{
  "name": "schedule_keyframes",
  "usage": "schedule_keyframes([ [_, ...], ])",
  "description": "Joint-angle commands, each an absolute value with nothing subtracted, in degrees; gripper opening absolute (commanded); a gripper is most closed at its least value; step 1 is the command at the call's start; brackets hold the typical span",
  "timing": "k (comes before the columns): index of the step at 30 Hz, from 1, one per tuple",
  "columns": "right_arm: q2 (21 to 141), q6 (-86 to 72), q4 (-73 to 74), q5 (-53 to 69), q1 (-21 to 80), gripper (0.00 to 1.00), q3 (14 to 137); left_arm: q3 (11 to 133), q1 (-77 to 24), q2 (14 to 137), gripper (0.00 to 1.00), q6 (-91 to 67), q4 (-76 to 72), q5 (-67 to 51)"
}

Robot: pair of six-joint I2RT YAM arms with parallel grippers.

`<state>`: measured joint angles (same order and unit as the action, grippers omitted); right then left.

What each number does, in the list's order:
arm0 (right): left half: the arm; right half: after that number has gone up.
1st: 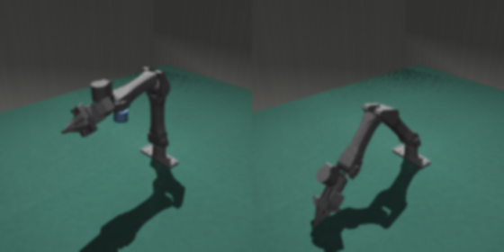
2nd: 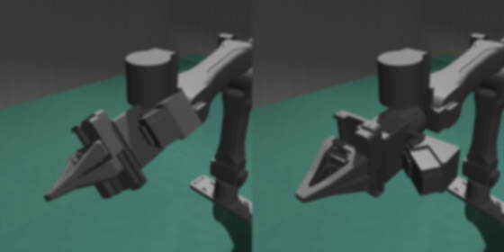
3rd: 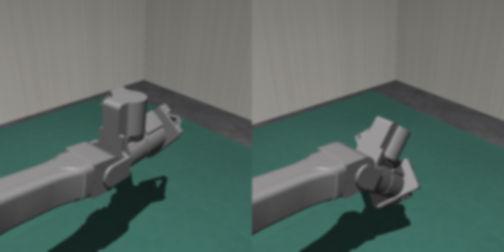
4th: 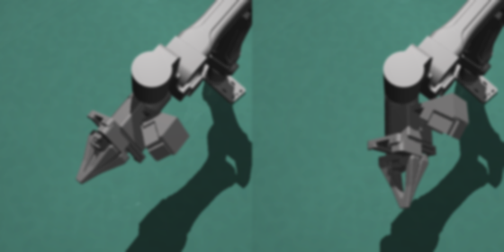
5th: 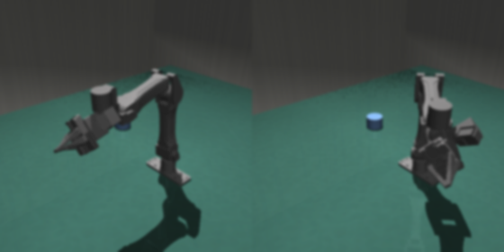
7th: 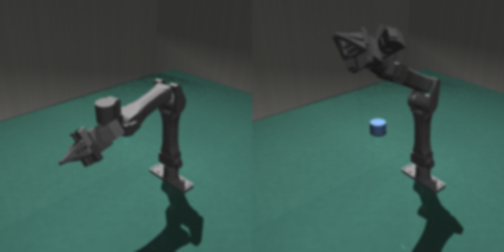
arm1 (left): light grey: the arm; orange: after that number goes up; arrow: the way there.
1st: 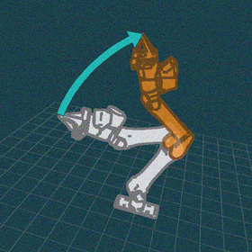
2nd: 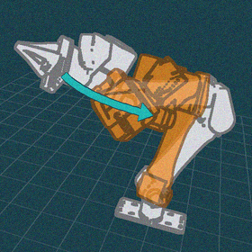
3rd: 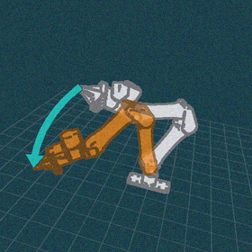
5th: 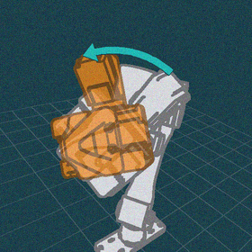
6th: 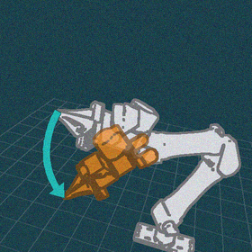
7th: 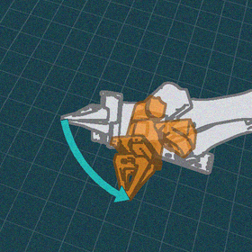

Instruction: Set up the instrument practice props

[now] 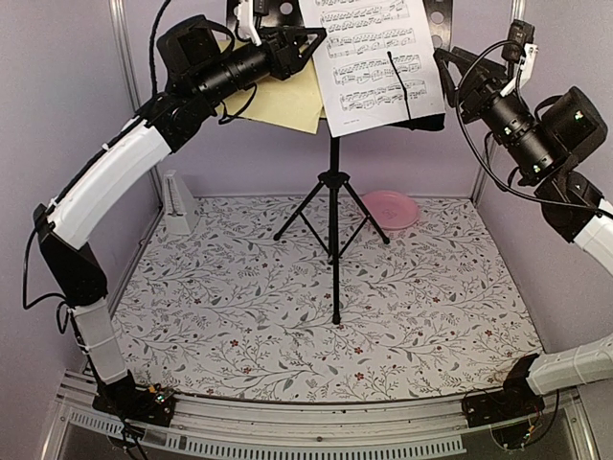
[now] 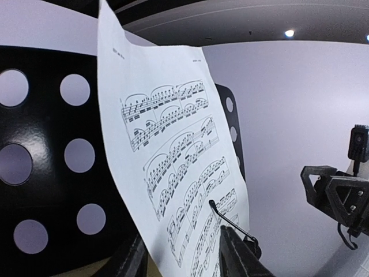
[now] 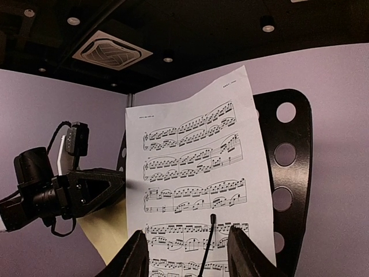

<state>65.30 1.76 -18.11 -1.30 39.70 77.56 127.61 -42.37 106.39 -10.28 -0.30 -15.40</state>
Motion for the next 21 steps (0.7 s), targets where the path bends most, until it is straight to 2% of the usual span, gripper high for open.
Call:
schedule_keyframes([
  [1,63.0,4.2,-13.4,-8.7,39.5,0.48,75.8,127.4,-42.5,106.3,0.43,-10.2,-0.7,-14.3],
  [7,61.2,5.3,-10.2,-13.8,38.0,0.44,73.5,127.5,-43.2,106.9,0.31,-10.7,-0.4,-14.4],
  [11,60.4,5.7,-8.6,-15.5,35.4,0.42,73.0,127.6,-43.6,107.5,0.2,-10.8,-0.5,-13.8],
  [16,59.4,3.3,-8.6,-9.6,30.8,0.42,71.8,132.0,-43.7,110.3,0.06,-10.6,0.7,-13.3],
  [21,60.6,2.3,-9.1,-4.8,29.4,0.41,72.8,137.0,-43.7,114.8,0.0,-10.7,1.9,-13.7],
])
